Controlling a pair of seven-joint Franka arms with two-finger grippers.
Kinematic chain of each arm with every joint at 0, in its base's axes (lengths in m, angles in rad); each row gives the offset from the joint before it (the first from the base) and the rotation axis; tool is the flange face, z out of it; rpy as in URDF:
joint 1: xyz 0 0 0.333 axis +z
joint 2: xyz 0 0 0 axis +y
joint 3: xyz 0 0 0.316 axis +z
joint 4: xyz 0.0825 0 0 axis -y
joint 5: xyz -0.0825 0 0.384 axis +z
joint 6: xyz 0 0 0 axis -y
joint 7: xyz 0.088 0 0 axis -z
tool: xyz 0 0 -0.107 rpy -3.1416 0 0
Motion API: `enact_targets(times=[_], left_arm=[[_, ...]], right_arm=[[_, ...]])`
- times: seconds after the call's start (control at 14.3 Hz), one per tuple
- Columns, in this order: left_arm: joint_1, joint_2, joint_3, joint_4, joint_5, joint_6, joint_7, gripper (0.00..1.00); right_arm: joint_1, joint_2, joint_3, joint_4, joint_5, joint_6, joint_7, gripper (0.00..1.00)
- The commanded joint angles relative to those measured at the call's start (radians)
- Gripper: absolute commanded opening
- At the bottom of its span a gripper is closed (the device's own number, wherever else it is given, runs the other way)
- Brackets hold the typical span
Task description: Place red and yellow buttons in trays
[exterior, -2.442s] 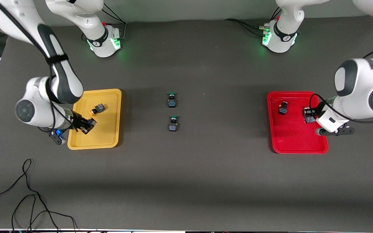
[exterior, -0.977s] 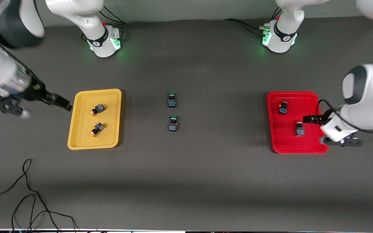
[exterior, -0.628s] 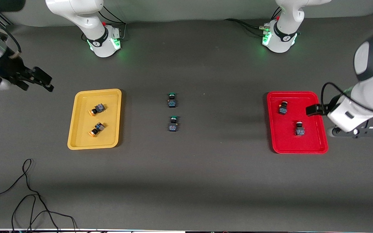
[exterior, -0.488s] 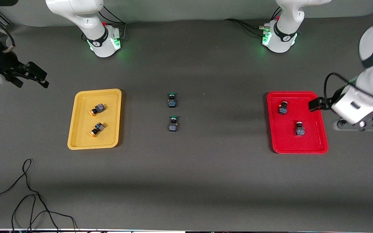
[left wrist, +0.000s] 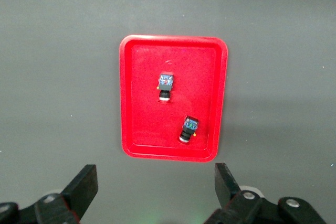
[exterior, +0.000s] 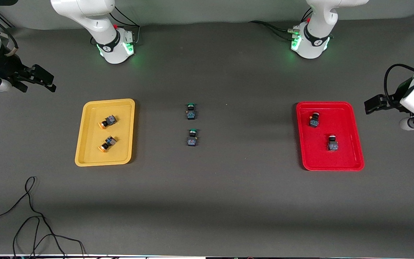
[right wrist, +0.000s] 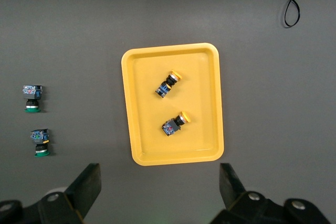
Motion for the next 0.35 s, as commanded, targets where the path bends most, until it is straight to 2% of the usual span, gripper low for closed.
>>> enact_targets(times=[0.0,0.28], left_arm=[[-0.023,-0.048,0.025,-0.05,-0.008,0.015,0.011,0.99],[-0.026,-0.043,0.025,-0.049,-0.008,-0.007,0.009,0.99]], right_arm=[[0.001,-0.008,-0.003,0.017,0.014,-0.016,-0.027,1.0],[-0.001,0.01,-0.003,0.043,0.014,-0.024,-0.029,1.0]])
